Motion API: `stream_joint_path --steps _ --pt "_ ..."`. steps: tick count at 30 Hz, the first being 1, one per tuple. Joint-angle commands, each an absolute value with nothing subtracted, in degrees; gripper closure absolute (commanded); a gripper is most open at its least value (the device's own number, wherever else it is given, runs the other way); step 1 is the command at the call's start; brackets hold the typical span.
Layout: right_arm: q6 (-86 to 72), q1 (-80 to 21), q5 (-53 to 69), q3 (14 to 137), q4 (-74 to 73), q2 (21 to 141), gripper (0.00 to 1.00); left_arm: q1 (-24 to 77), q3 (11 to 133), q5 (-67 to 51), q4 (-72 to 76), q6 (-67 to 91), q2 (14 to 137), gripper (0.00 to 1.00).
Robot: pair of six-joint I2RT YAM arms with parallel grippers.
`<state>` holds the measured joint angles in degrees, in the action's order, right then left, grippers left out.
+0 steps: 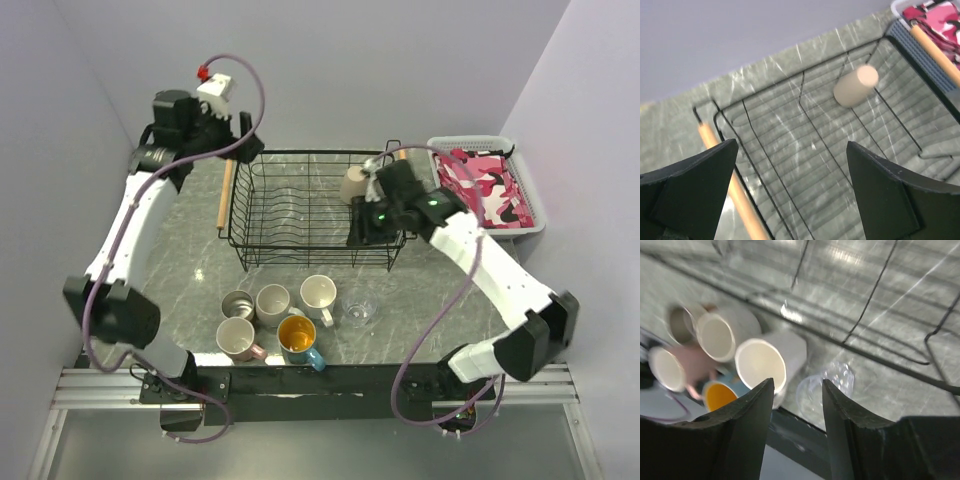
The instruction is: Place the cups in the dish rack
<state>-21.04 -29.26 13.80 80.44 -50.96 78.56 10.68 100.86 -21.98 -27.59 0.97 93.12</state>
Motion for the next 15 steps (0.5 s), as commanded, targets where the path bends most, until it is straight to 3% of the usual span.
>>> stream_joint_path --steps 1,5,15 --pt "-17.14 -35.59 4.92 84.28 -58.62 82.26 0.49 8.44 91.34 -25.94 -29.89 2.99 86.06 0.04" --pt "-15.74 -39.54 5.27 86.04 -59.41 85.42 0.49 8.17 82.37 -25.31 -27.51 3.86 81.48 0.04" --pt "-14.33 -43.94 6.77 88.16 -60.03 89.82 0.50 8.09 80.24 -27.15 -25.66 6.50 80.42 0.04"
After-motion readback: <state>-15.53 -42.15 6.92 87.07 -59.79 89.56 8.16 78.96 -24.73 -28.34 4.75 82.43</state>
